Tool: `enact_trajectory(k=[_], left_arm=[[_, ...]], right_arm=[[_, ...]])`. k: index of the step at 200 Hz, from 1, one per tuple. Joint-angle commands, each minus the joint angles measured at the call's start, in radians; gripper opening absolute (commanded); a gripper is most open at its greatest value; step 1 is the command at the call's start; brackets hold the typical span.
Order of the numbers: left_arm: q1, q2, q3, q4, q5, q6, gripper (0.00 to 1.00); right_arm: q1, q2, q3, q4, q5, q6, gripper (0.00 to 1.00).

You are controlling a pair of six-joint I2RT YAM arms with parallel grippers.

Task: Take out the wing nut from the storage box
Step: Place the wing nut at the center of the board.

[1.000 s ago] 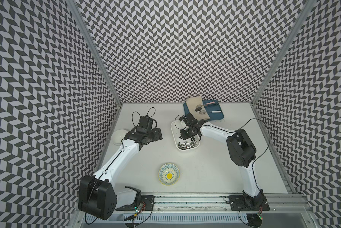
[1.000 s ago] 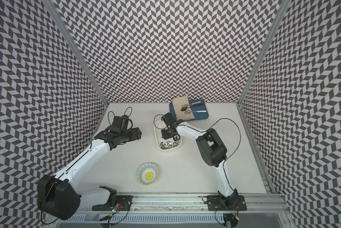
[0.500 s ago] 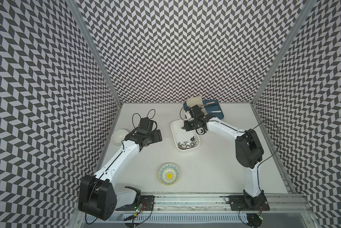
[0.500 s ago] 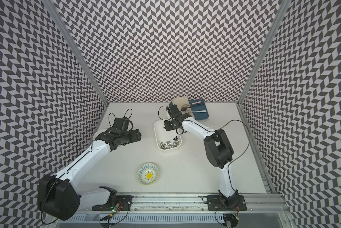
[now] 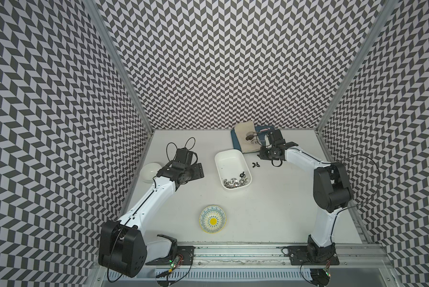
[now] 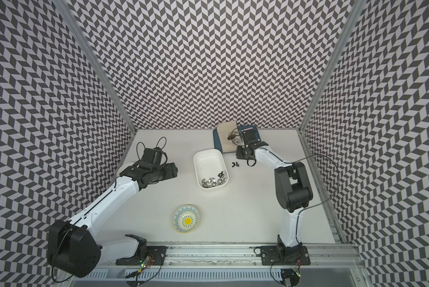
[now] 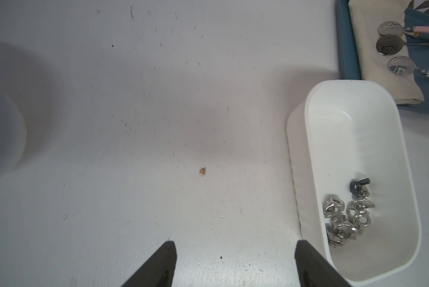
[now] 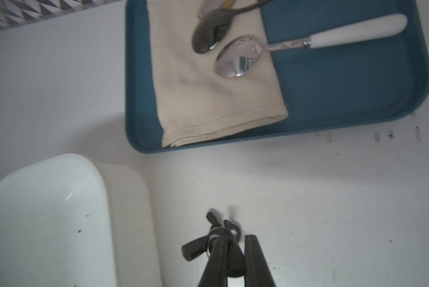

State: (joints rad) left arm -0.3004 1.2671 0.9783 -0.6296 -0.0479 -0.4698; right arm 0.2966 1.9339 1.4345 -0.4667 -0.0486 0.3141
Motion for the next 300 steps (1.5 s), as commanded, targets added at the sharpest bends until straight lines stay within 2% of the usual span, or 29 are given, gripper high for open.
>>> enact_trajectory(k=[1,40,228,300], left_arm=[[0.004,-0.026,0.006,0.0,-0.006,-0.005,0.79],[0.004,-0.02,0.025,-0.012,-0.009,0.0,0.79],[0.004,-0.002,0.047,-0.012,-0.002,0.004,0.79],[0.004,-0.011,0.04,-0.017,-0.007,0.002,0.79]], right_arm=[[-0.016,-0.024,-0.016,0.084,0.006,0.022,0.14],[-0.045,0.008,-0.034,0.097,-0.022,0.025,0.14],[-0.045,0.059,-0.147,0.146,-0.076,0.037,0.13],[-0.044,0.1,-0.111,0.139,-0.064,0.029,0.19]])
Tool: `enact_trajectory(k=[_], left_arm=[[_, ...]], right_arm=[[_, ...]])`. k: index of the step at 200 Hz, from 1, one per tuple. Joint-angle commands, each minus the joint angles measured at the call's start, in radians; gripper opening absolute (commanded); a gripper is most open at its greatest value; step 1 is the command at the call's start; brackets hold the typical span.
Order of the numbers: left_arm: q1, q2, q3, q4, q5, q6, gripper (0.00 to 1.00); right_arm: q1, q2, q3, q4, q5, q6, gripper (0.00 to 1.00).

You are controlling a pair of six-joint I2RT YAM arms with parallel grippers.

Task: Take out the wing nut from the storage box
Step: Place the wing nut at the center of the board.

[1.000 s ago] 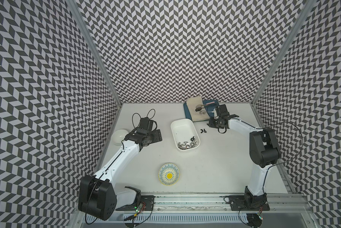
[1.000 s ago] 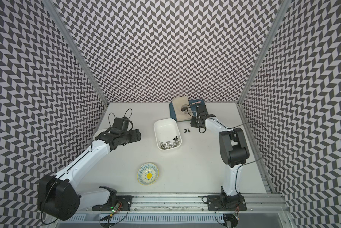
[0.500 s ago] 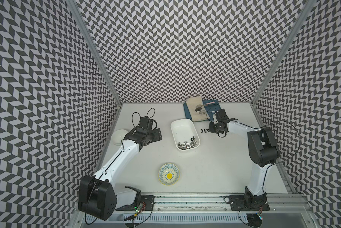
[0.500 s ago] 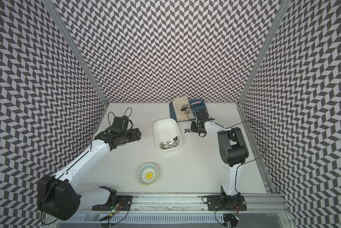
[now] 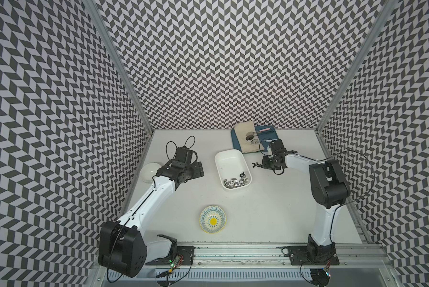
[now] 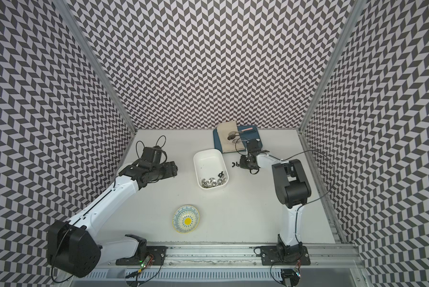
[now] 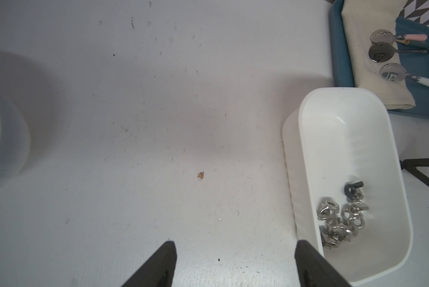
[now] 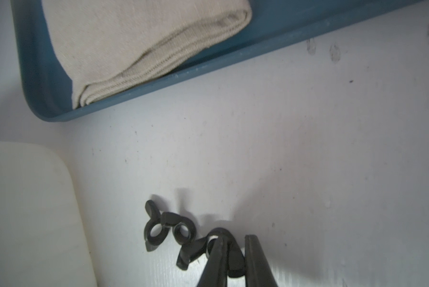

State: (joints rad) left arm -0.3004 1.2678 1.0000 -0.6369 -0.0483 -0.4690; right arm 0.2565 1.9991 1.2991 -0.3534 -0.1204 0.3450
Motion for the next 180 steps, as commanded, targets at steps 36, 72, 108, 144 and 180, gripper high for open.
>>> enact_trajectory(k=[36,72,108,144,180], left_arm=[[0.004,-0.022,0.013,-0.01,-0.01,-0.002,0.79],[0.004,-0.033,0.003,-0.012,-0.012,-0.005,0.79],[0.004,-0.026,-0.014,-0.009,-0.009,-0.009,0.79],[0.004,-0.022,-0.041,0.004,-0.004,-0.016,0.79],[0.004,-0.019,-0.062,0.019,0.006,-0.021,0.79]], right_arm=[[-0.006,0.036,0.06,0.002,0.021,-0.014,0.31],[0.002,-0.039,0.103,-0.034,-0.001,-0.034,0.41],[0.108,-0.13,0.183,-0.14,0.06,-0.087,0.46],[0.279,-0.198,0.19,-0.197,0.075,-0.055,0.45],[0.429,-0.183,0.175,-0.223,0.094,0.007,0.42]])
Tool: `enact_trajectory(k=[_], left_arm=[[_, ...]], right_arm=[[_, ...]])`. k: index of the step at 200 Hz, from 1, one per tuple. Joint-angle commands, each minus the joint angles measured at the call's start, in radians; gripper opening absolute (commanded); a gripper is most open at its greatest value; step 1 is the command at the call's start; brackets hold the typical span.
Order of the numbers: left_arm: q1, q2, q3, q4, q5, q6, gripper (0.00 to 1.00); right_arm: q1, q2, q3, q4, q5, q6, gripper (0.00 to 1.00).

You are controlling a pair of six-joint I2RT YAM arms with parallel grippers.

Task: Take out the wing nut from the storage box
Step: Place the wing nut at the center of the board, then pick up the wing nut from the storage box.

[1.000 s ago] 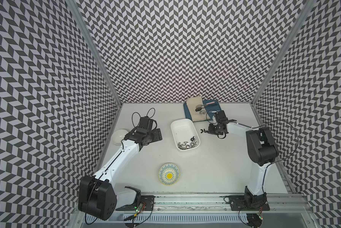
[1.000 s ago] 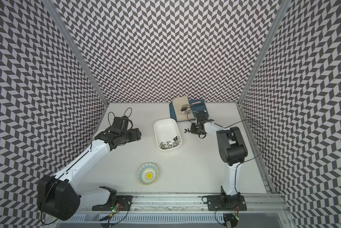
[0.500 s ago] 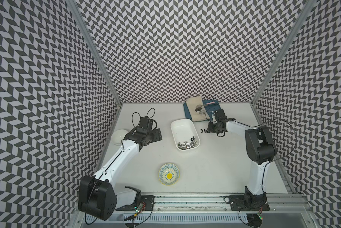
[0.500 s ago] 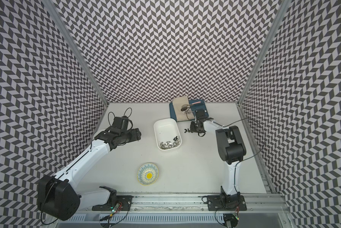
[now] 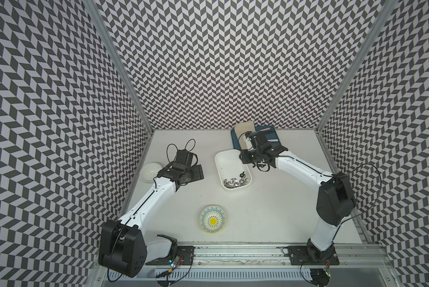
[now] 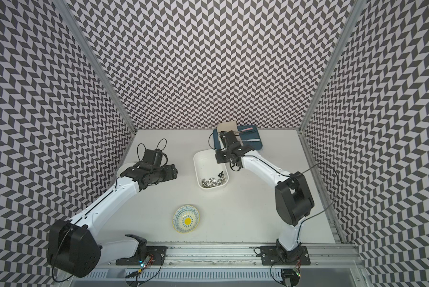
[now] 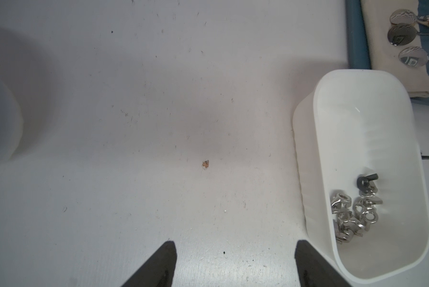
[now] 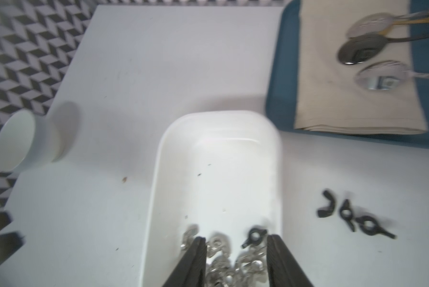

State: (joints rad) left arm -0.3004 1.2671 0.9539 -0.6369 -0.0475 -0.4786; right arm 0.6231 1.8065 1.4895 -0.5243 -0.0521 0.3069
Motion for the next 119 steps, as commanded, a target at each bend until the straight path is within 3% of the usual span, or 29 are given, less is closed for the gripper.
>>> enact_trajectory(k=[1,36,119], left_arm=[[0.004,-0.018,-0.016,0.019,0.005,-0.011,0.79],[0.004,-0.021,-0.026,0.026,0.012,-0.014,0.79],[0.004,-0.038,-0.037,0.028,0.012,0.006,0.79]], right_arm=[[0.066,0.012,-0.017,-0.052,0.025,0.047,0.42],[0.111,0.064,-0.074,-0.035,0.046,0.096,0.4],[0.11,0.142,-0.095,-0.004,0.183,0.169,0.38]])
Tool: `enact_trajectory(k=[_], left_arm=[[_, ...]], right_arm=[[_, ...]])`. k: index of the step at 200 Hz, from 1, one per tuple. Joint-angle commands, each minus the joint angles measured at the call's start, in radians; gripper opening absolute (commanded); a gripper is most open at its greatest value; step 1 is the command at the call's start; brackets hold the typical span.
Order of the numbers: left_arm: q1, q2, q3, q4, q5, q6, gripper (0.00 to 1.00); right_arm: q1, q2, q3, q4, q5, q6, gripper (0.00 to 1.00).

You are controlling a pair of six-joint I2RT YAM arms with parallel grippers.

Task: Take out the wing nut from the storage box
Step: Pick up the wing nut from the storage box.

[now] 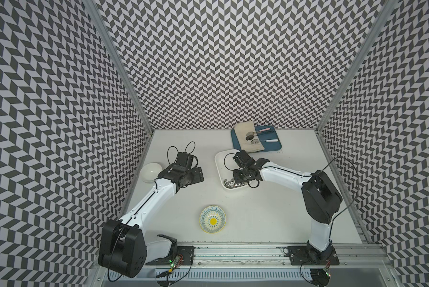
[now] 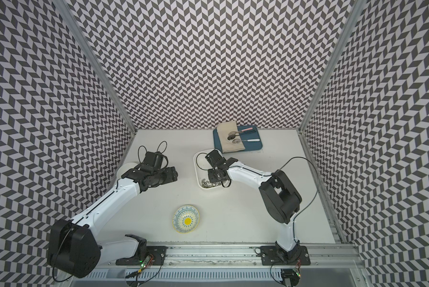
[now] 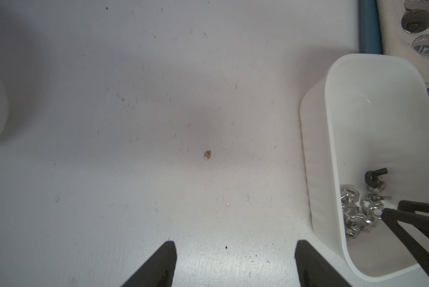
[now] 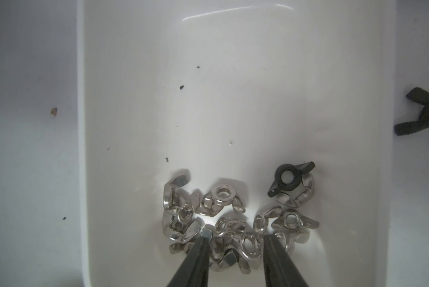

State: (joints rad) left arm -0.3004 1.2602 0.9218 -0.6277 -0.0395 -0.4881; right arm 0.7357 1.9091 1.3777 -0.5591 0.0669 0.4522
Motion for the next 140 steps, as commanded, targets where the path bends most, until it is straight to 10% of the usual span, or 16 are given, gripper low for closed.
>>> enact_trajectory(k=[1,140], left_arm=[[0.004,-0.031,-0.005,0.019,0.004,0.015,0.79],[0.012,-0.039,0.012,-0.001,-0.01,0.043,0.8]], right_arm=[[-0.002,0.043,0.019,0.03,0.064,0.024,0.38],[-0.01,0.144,0.103,-0.018,0.147,0.05,0.35]])
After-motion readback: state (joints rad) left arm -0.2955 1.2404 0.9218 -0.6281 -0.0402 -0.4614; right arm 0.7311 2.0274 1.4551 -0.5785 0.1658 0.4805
